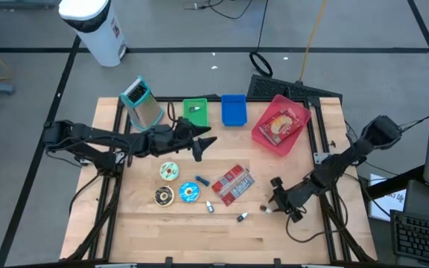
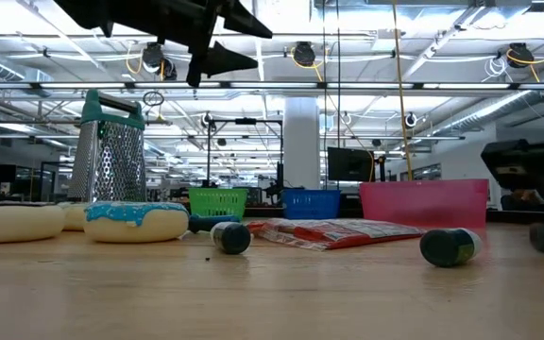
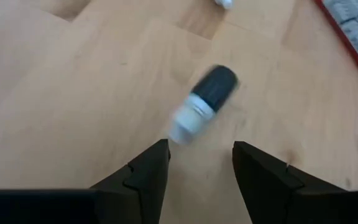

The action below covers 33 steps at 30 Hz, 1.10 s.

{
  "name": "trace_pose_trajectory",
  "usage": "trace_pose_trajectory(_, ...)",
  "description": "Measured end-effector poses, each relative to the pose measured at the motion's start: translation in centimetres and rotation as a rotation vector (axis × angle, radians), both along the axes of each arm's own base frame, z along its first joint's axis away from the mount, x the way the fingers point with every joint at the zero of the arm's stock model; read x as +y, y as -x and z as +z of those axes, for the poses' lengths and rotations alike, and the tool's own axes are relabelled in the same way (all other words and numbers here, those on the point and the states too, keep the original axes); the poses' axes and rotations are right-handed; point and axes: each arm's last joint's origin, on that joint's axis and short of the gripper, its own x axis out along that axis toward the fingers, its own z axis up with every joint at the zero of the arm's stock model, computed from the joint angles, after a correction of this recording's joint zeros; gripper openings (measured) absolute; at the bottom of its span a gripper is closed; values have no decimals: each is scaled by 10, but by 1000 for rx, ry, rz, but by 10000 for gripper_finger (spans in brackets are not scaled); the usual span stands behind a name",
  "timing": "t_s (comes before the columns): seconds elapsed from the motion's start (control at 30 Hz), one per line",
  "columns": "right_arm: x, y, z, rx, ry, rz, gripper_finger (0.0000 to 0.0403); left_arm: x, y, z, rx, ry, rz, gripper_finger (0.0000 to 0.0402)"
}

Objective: Pick & Place Food Item
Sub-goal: Put the bottom blue food coloring bottle into the green bin

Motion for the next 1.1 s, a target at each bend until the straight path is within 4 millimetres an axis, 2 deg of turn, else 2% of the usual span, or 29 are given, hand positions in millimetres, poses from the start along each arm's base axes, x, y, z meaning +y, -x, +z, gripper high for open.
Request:
trace_pose_trajectory(0.2, 6, -3, 4, -43, -80, 40, 165, -2, 0, 0, -4, 9, -2, 271)
trace_pose_trajectory(0.47, 5, -8, 1, -74, -73, -89, 168, -2, -1, -1, -1, 10, -1, 271)
trace_pose_trajectory(0.8, 24, -7, 3, -142, -178, -48, 165, -2, -1, -4, 27, 10, 8, 271)
trace_pose_trajectory(1.1, 24, -7, 2, -187, -95, -20, 167, -1, -1, -5, 37, 6, 43, 271)
